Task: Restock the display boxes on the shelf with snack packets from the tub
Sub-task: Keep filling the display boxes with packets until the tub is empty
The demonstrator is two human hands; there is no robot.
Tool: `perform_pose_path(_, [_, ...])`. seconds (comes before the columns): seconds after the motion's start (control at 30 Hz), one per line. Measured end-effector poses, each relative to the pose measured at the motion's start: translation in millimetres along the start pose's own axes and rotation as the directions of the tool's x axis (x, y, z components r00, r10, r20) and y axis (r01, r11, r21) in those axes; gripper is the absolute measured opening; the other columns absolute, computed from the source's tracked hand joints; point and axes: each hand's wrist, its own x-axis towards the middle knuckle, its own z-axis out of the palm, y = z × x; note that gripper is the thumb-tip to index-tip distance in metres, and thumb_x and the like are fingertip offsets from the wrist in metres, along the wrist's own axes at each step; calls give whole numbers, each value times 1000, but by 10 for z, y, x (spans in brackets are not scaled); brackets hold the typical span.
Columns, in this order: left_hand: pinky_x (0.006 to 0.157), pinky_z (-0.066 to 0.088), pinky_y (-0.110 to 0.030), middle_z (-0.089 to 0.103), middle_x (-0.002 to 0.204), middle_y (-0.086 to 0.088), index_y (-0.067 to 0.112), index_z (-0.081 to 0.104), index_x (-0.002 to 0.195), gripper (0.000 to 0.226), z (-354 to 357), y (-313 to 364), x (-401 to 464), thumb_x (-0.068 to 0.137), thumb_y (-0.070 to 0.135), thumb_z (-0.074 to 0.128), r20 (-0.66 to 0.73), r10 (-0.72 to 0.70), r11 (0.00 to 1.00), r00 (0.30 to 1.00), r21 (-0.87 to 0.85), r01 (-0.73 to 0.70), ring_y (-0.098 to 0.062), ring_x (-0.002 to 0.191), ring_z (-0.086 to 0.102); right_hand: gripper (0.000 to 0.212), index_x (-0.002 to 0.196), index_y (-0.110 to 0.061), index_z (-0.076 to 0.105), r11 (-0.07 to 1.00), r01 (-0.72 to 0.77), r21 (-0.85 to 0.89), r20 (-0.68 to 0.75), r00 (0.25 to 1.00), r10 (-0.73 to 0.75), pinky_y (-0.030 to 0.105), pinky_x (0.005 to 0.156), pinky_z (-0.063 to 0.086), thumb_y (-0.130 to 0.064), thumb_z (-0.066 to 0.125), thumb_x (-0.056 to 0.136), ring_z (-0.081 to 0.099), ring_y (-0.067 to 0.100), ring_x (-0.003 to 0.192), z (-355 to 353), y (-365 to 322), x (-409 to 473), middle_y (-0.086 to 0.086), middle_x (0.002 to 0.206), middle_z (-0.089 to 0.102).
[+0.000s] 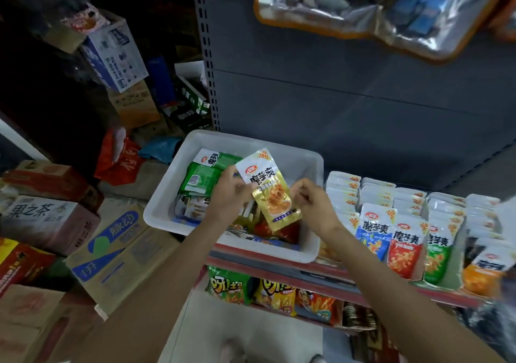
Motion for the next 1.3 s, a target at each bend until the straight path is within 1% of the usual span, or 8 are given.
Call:
perform_pose_path(0.2, [66, 55, -29, 68, 89, -1, 13, 50, 102, 18, 551, 430, -11, 88, 8, 62, 116, 205, 978, 972, 15, -208, -9, 77, 65, 25, 107, -16, 52, 984, -10, 180, -55, 998, 20, 22, 55, 50, -2, 61, 88, 60, 2, 60, -574, -68, -136, 0, 73, 62])
perform_pose_path(0.33, [76, 52, -32, 69, 94, -5, 11, 52, 102, 18, 954, 632, -11, 88, 10, 63, 167, 270, 961, 948, 23, -277, -15, 85, 66, 22, 90, -18, 58, 976, 52, 211, -152, 988, -20, 19, 55, 49, 3, 62, 86, 60, 2, 60, -944, -6, -208, -4, 68, 63])
perform_pose_path(0.43, [85, 42, -22, 60, 108, 0, 10, 53, 119, 35, 1168, 624, -11, 87, 19, 65, 255, 219, 941, 942, 200, -273, -12, 99, 58, 22, 84, -17, 55, 970, 30, 240, -286, 957, 41, 41, 73, 56, 4, 63, 84, 65, 17, 77, -1152, 123, -214, 1, 78, 66])
perform_pose_path(0.57, [106, 32, -33, 41, 143, -3, 15, 43, 138, 61, 1281, 390, -14, 86, 38, 64, 515, 114, 672, 850, 590, -448, -20, 131, 35, 23, 97, -17, 55, 950, -1, 313, -388, 913, 128, 44, 75, 57, 2, 60, 87, 65, 19, 82, -1318, 242, -226, 3, 90, 66])
perform_pose_path(0.77, [107, 28, -35, 30, 148, 0, 17, 47, 136, 57, 1312, 340, -51, 88, 44, 60, 567, 127, 467, 814, 690, -553, -18, 134, 29, 29, 112, -13, 53, 912, 19, 410, -361, 921, 143, 30, 66, 60, 4, 56, 89, 66, 19, 89, -1377, 300, -228, 4, 99, 65])
perform_pose_path(1.07, [101, 29, -31, 51, 126, 3, 21, 68, 103, 17, 1218, 258, -146, 86, 22, 65, 512, 290, 658, 808, 506, -557, -15, 122, 41, 29, 111, -13, 52, 943, -58, 327, -82, 993, 89, 25, 74, 58, 4, 58, 88, 63, 16, 98, -1396, 340, -103, -3, 101, 64])
perform_pose_path(1.2, [103, 35, -33, 49, 127, -1, 23, 72, 100, 16, 1183, 190, -175, 85, 20, 67, 468, 323, 683, 822, 486, -545, -16, 120, 43, 34, 110, -15, 50, 991, -128, -37, 115, 985, 132, 23, 76, 49, 0, 65, 84, 59, 11, 95, -1418, 365, -75, -3, 104, 62])
perform_pose_path(1.3, [104, 37, -34, 48, 127, 0, 22, 72, 101, 17, 1189, 187, -188, 85, 18, 67, 470, 315, 709, 824, 461, -534, -15, 119, 46, 21, 96, -22, 55, 994, -52, -94, 105, 993, 61, 29, 70, 49, -11, 68, 84, 60, 12, 81, -1377, 380, -55, -6, 87, 64])
